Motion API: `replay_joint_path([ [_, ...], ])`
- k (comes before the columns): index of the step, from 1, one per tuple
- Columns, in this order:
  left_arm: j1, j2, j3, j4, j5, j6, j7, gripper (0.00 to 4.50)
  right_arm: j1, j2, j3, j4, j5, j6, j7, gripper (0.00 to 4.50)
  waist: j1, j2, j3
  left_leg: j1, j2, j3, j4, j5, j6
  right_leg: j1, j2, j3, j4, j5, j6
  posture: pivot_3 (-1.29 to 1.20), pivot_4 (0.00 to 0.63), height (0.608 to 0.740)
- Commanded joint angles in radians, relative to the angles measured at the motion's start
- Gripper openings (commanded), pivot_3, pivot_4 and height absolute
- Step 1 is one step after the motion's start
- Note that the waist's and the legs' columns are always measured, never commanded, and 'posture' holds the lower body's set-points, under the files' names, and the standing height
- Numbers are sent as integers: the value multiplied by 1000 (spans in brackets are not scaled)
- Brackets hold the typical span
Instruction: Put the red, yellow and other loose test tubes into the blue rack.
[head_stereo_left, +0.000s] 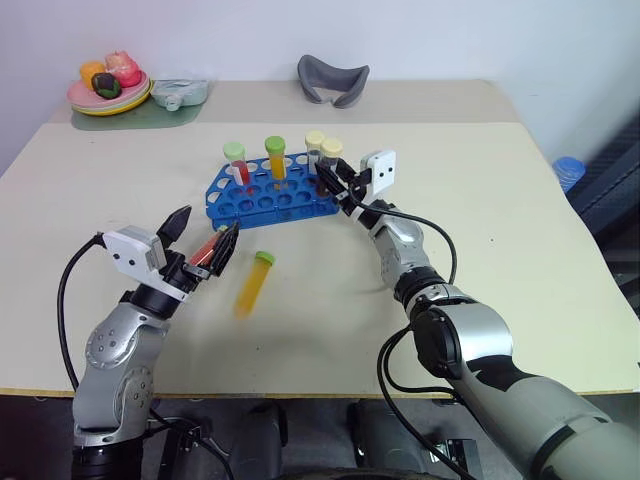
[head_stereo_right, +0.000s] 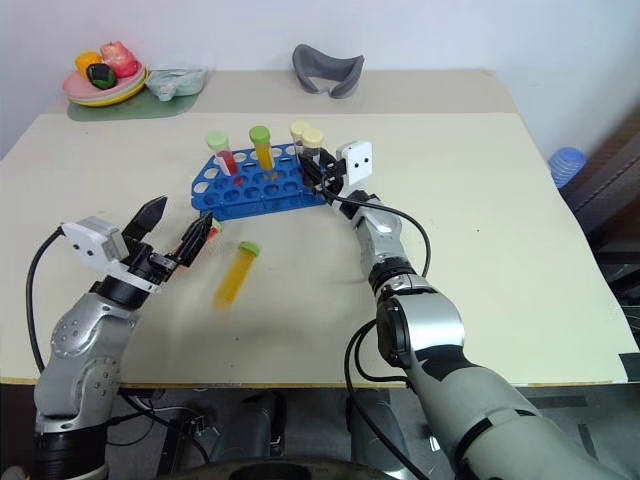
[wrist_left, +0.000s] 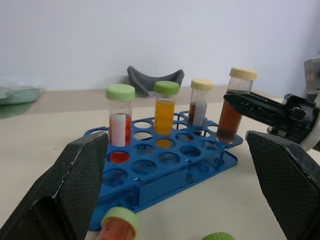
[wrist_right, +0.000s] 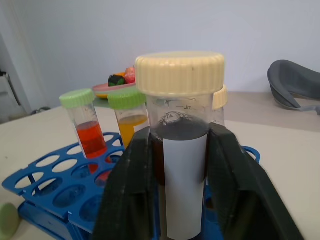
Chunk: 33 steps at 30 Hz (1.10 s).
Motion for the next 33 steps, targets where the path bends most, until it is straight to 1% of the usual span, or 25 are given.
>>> replay_joint_path([
  [1, -13, 5, 1, -46, 0, -3, 6, 4500, 1, -4, 1, -21, -10, -28, -19, 3253, -1, 0, 0, 0, 0, 0, 0, 0, 0, 0, 0, 0, 0, 0, 0, 0, 150, 740],
  [3, -13, 6, 1, -46, -2, -3, 7, 4500, 1, -5, -1, -22, -13, -27, -25, 4248, -2, 0, 0, 0, 0, 0, 0, 0, 0, 0, 0, 0, 0, 0, 0, 0, 150, 740],
  [4, -13, 6, 0, -46, -3, -2, 7, 4500, 1, -8, 1, -25, -16, -29, -23, 4462, -3, 0, 0, 0, 0, 0, 0, 0, 0, 0, 0, 0, 0, 0, 0, 0, 150, 740],
  [9, -5, 6, -18, -53, 5, 12, 14, 4500, 5, -19, 5, -46, -21, -52, -37, 4462, -5, 0, 0, 0, 0, 0, 0, 0, 0, 0, 0, 0, 0, 0, 0, 0, 150, 740],
  [12, 0, 17, -35, -66, 16, 63, 37, 4500, 9, -27, 9, -83, -15, -55, -29, 4462, -8, 0, 0, 0, 0, 0, 0, 0, 0, 0, 0, 0, 1, 0, 0, 0, 150, 740],
  [13, -1, 23, -38, -72, 18, 82, 41, 4500, 15, -30, 15, -102, -13, -50, -11, 4462, -10, 0, 0, 0, 0, 0, 0, 0, 0, 0, 0, 0, 1, 0, 0, 0, 150, 740],
  [15, 2, 46, -47, -89, 10, 126, 37, 4500, 45, -41, 35, -166, 2, -26, 83, 4462, -13, 0, 0, 0, 0, -1, 0, 0, 0, 0, 0, 0, 1, 0, 0, 0, 150, 740],
  [18, 12, 97, -43, -146, -14, 254, 62, 4500, 127, -98, 70, -340, 42, 77, 219, 4462, -13, 0, 0, 0, 0, -1, 0, 0, 0, 1, 0, 0, 1, 0, 0, 0, 150, 740],
  [21, 8, 151, -26, -200, -73, 390, 76, 4500, 237, -187, 99, -574, 99, 260, 318, 4462, -7, 0, 0, 0, 0, -4, 0, 0, 0, 1, 0, -1, 1, 0, 0, 0, 150, 740],
  [24, -9, 177, 2, -262, -183, 493, 89, 4500, 377, -336, 123, -840, 168, 470, 433, 4462, 5, 0, 0, 0, 0, -5, 0, 0, 0, 1, -1, -1, 1, 0, 0, 0, 150, 740],
  [26, -31, 178, 29, -291, -238, 569, 151, 4500, 459, -438, 134, -975, 207, 584, 503, 4462, 8, 0, 0, 0, 0, -5, 0, 0, 0, 1, -1, -1, 0, 0, 0, 0, 150, 740],
  [28, -63, 206, 29, -325, -212, 688, 259, 4500, 525, -536, 132, -1074, 256, 661, 586, 4462, 8, 0, 0, 0, 0, -5, 1, 0, 0, 2, -1, -1, 0, 0, 0, 0, 150, 740],
  [29, -97, 204, 39, -336, -235, 767, 325, 4500, 556, -592, 118, -1107, 291, 712, 634, 4462, 6, 0, 0, 1, 0, -5, 1, 0, 0, 3, 0, -1, 0, 0, 0, 0, 150, 740],
  [30, -145, 207, 51, -339, -288, 880, 387, 4500, 583, -651, 109, -1125, 309, 734, 690, 4462, 6, 0, 0, 1, 0, -5, 1, 0, 0, 4, 0, -1, 0, 0, 0, 0, 150, 740],
  [32, -243, 222, 69, -321, -359, 1094, 455, 4500, 621, -734, 106, -1147, 326, 755, 766, 4462, 3, -1, 1, 4, 0, -5, 2, 0, 1, 7, 1, -1, 0, 0, 0, 0, 150, 740],
  [33, -289, 231, 75, -297, -377, 1198, 466, 4500, 633, -757, 109, -1153, 328, 749, 789, 4462, 2, -1, 1, 5, 0, -5, 3, 0, 1, 8, 2, -1, 0, 0, 0, 0, 150, 740],
])
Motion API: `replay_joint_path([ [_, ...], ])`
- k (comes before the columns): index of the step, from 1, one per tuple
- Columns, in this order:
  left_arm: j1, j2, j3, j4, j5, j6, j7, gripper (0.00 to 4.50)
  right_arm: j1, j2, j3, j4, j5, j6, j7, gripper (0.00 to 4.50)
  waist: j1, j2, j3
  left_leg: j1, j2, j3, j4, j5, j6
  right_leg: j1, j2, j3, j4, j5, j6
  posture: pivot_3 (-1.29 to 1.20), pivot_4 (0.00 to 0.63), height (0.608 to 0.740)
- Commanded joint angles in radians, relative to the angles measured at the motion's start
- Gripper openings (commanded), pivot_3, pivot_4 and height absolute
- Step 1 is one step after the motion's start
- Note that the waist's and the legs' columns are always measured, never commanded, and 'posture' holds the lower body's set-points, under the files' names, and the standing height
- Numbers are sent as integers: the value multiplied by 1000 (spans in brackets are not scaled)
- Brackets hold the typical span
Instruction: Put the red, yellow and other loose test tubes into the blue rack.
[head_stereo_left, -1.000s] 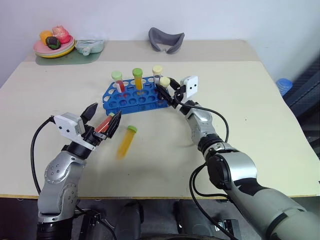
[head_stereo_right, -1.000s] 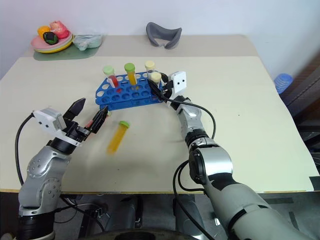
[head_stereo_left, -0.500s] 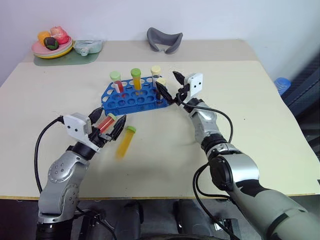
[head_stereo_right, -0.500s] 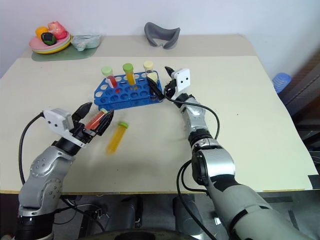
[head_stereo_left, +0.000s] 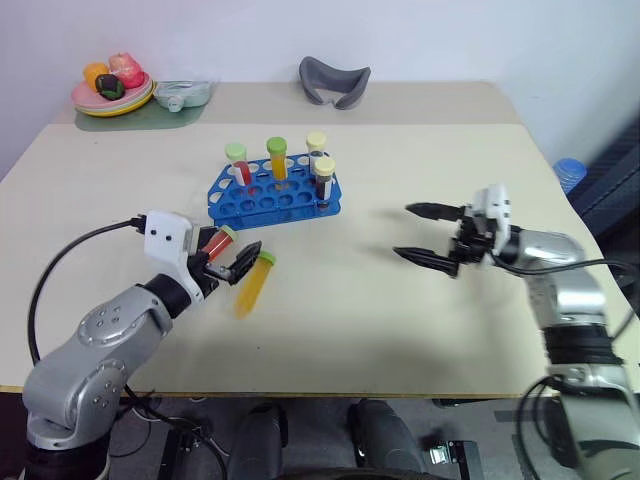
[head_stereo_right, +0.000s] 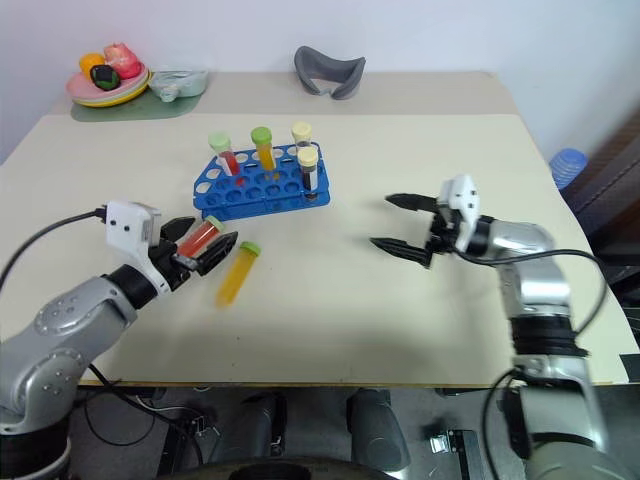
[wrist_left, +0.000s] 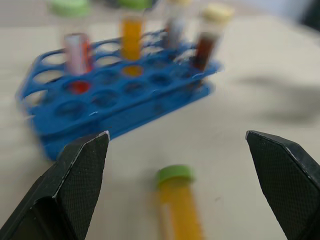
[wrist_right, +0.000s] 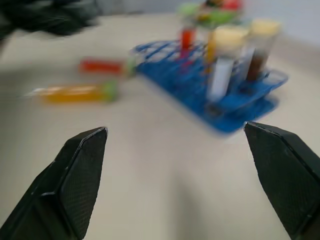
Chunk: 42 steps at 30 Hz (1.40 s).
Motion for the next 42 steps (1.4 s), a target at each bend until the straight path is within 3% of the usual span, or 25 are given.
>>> replay_joint_path([
  [1, -147, 10, 49, 32, -90, 361, 79, 4500, 29, -75, -17, -65, 45, 8, 107, 4462, -1, 0, 0, 1, 0, 0, 0, 0, 0, 1, 0, 0, 0, 0, 0, 0, 150, 740],
  [4, -286, -23, 56, 168, -150, 523, 156, 4500, 60, -102, -24, -85, 51, 1, 126, 4462, -1, 0, 0, 2, 0, 0, 1, 0, 1, 2, 2, 0, 0, 0, 0, 0, 150, 740],
  [14, -553, 78, -124, 732, -691, 530, 650, 4500, 133, -99, -49, -192, 69, 10, 63, 4462, 11, -1, 1, -4, 0, -4, 10, -2, 3, 0, -1, -2, 2, 0, 2, 0, 150, 740],
  [20, -726, 162, -338, 944, -1016, 475, 900, 4500, 153, -95, -58, -231, 86, 19, 36, 4462, 23, -1, 1, -4, -1, -4, 12, -2, 3, 0, -2, -2, 2, 0, 3, 0, 150, 740],
  [23, -803, 221, -467, 979, -1151, 439, 933, 4500, 171, -81, -54, -263, 96, 21, 16, 4462, 27, -1, 1, -5, -1, -3, 12, 0, -1, -1, -2, -1, 2, 0, 3, 0, 150, 740],
  [32, -982, 281, -688, 1026, -1136, 479, 848, 4500, 203, -48, -50, -309, 104, 2, -40, 4462, 29, -1, 1, -5, -4, -1, 12, 1, -3, 0, -2, -1, 1, -1, 4, 0, 150, 740],
  [34, -1019, 286, -736, 1020, -1093, 515, 756, 4500, 211, -42, -50, -318, 104, -2, -52, 4462, 27, -1, 1, -5, -4, -1, 12, 1, -3, 0, -2, -1, 1, -1, 4, 0, 150, 740],
  [42, -1131, 242, -895, 1181, -1054, 530, 676, 4500, 223, -28, -51, -338, 108, -9, -98, 4462, 28, -1, 1, -6, -4, -1, 12, 1, -3, 0, -2, -1, 1, -1, 4, 0, 150, 740],
])
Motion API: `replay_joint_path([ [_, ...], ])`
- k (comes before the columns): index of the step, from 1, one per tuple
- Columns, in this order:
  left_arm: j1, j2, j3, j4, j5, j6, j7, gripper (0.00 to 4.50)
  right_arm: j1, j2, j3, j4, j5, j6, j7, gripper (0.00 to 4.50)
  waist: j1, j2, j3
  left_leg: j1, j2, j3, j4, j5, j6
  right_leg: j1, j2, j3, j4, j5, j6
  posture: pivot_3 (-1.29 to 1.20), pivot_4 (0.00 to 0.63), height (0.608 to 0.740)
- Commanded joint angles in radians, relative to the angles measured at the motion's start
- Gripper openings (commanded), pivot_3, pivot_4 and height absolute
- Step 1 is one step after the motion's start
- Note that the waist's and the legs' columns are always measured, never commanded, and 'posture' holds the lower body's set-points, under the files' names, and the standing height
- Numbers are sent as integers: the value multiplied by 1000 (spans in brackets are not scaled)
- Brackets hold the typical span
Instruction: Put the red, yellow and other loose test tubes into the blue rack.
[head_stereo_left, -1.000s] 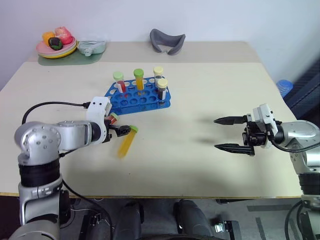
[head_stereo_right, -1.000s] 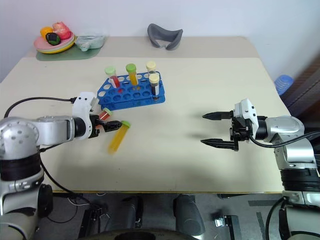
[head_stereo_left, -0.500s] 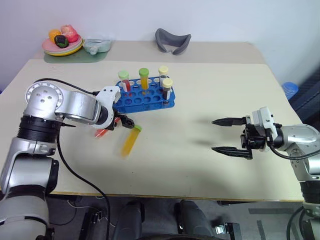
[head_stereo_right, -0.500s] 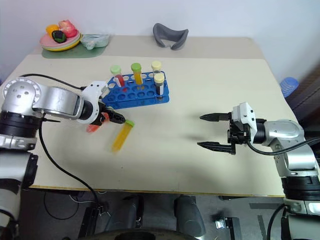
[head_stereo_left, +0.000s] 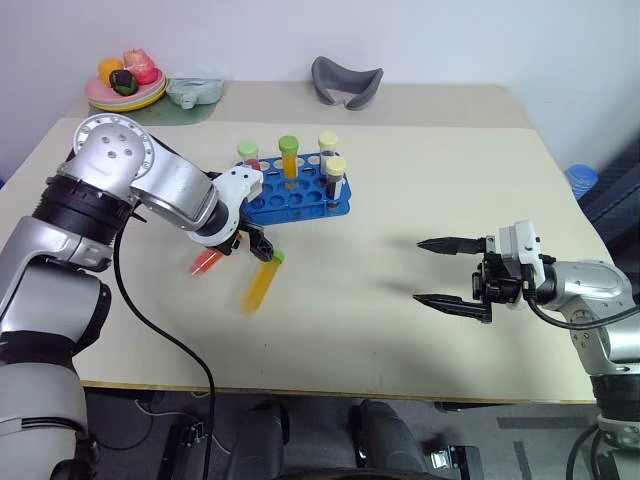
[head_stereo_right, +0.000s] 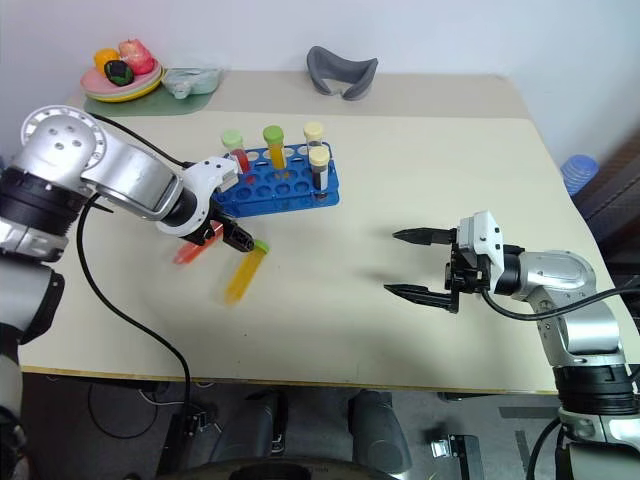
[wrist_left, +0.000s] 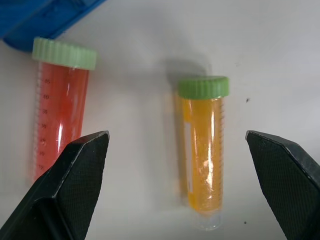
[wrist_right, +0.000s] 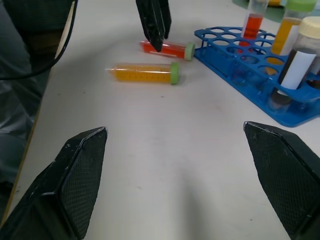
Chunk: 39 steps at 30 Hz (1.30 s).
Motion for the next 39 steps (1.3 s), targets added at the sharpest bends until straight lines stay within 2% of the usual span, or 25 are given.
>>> replay_joint_path([
  [1, -57, -18, -53, 37, 38, 8, -47, 4500, 6, 8, -19, -49, 18, -16, -16, 4462, -1, 0, 0, 0, 0, 0, 0, 0, 0, 0, 0, 0, 0, 0, 0, 0, 150, 740],
  [6, -123, -93, -128, 158, 92, 8, -114, 4500, 54, 10, -30, -88, 31, -15, -31, 4462, 1, 0, 0, -1, -1, 0, 0, 0, 0, 0, 0, 0, 0, 0, 1, 0, 150, 740],
  [13, -196, -211, -150, 335, 241, 8, -226, 4500, 104, -6, -66, -145, 76, -1, -38, 4462, -4, -1, 1, -1, -2, 0, 0, 0, 1, 0, 0, 0, 0, -1, 2, 0, 150, 740],
  [36, -235, -370, -146, 524, 580, 8, -475, 4500, 126, 2, -67, -161, 54, -44, -83, 4462, -1, -2, 1, -1, -2, -1, 0, 0, 1, 0, 0, 0, 0, -1, 2, 0, 150, 740],
  [39, -234, -387, -134, 535, 624, 8, -491, 3702, 129, -3, -72, -163, 54, -44, -88, 4500, -2, -2, 1, -1, -2, -1, 0, 0, 1, 0, 0, 0, 0, -1, 2, 0, 150, 740],
])
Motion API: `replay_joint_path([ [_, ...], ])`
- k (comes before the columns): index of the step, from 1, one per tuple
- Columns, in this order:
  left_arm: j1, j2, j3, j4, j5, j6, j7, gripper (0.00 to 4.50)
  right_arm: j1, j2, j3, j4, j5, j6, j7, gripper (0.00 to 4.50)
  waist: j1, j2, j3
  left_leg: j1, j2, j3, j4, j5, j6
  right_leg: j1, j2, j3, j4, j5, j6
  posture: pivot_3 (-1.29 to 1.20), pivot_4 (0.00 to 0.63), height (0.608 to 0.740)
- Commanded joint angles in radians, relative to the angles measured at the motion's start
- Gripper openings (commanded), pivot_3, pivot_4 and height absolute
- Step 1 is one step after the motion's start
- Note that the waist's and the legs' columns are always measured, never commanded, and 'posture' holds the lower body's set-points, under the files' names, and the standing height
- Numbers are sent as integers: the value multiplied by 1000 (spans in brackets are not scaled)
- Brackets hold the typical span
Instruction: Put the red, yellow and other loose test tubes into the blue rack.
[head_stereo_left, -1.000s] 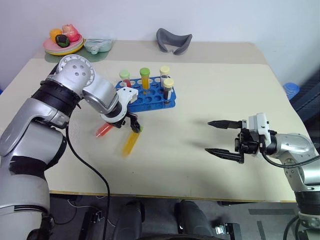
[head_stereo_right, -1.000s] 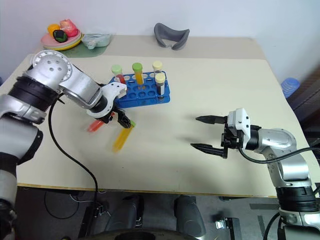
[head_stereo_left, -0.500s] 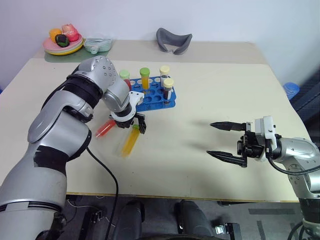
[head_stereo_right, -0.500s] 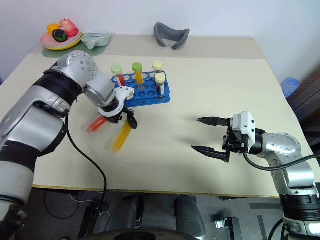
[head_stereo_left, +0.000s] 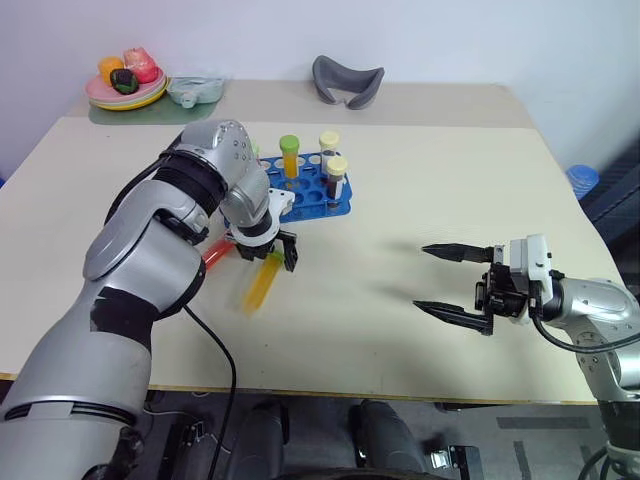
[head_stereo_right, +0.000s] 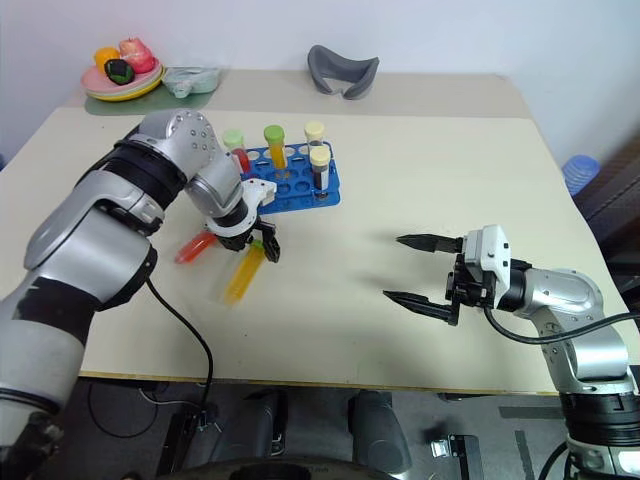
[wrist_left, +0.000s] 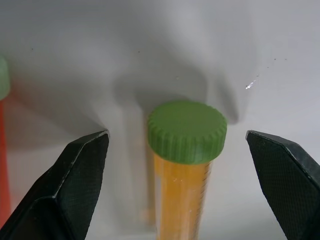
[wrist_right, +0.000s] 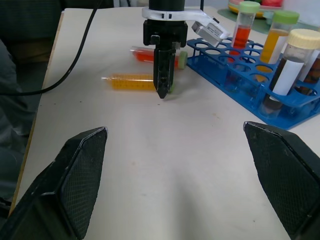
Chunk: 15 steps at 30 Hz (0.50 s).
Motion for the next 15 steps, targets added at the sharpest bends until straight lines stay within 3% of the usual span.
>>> replay_joint_path([
  [1, -28, -19, 46, 20, 63, 5, -26, 3205, -2, -9, -29, -43, 12, -16, -7, 4500, 1, 0, 0, 0, 0, 0, 0, 0, 0, 0, 0, 0, 0, 0, 0, 0, 150, 740],
  [5, -26, -39, 96, 46, 135, 5, -47, 1211, -7, -14, -32, -41, 12, -12, -10, 4500, 3, 0, 0, 0, 0, 0, 0, 0, 0, 0, 0, 0, 0, 0, 0, 0, 150, 740],
  [15, -37, -54, 145, 100, 209, 5, -99, 1133, -25, -17, -20, -21, 5, -15, -8, 4500, 3, 0, 0, 0, -1, 0, 0, 0, 0, 1, -1, 0, 0, 0, 1, 0, 150, 740],
])
